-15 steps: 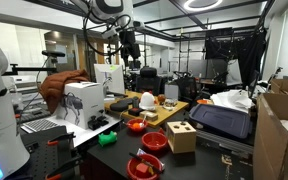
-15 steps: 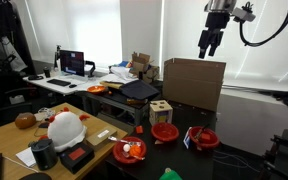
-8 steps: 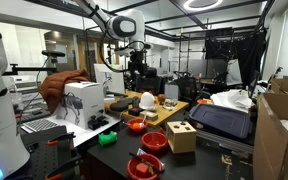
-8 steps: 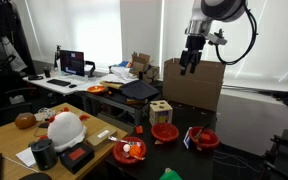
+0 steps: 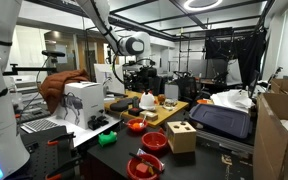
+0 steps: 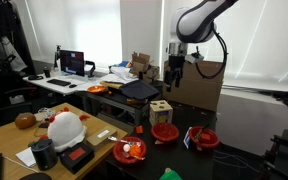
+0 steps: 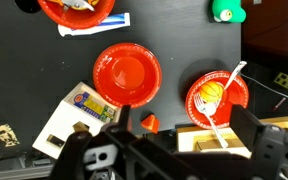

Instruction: Remove the orange ball from the red bowl

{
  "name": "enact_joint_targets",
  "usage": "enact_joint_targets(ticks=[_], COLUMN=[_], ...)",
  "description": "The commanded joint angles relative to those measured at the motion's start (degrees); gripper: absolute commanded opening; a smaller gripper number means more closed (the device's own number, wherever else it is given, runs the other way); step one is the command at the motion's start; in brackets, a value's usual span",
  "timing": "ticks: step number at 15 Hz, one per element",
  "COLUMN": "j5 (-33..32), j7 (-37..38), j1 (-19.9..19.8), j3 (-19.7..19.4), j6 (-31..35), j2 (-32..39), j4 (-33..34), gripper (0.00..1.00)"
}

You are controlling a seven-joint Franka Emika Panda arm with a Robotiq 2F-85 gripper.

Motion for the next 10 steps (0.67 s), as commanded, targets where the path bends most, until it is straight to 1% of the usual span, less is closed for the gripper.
enact_joint_targets(ticks=[1, 4, 8, 10], j5=[-2.6, -3.2, -2.5, -3.0], j7=[-0.4, -1.2, -3.2, -3.8], j1=[1.6, 3.1, 4.3, 5.2], j3=[0.8, 2.0, 4.1, 4.5], j6=[-1.7, -3.3, -5.8, -7.1], j2=[8.3, 14.6, 22.0, 25.1], j4=[8.5, 15.0, 23.7, 27.7], gripper=[1.0, 1.0, 1.0, 1.0])
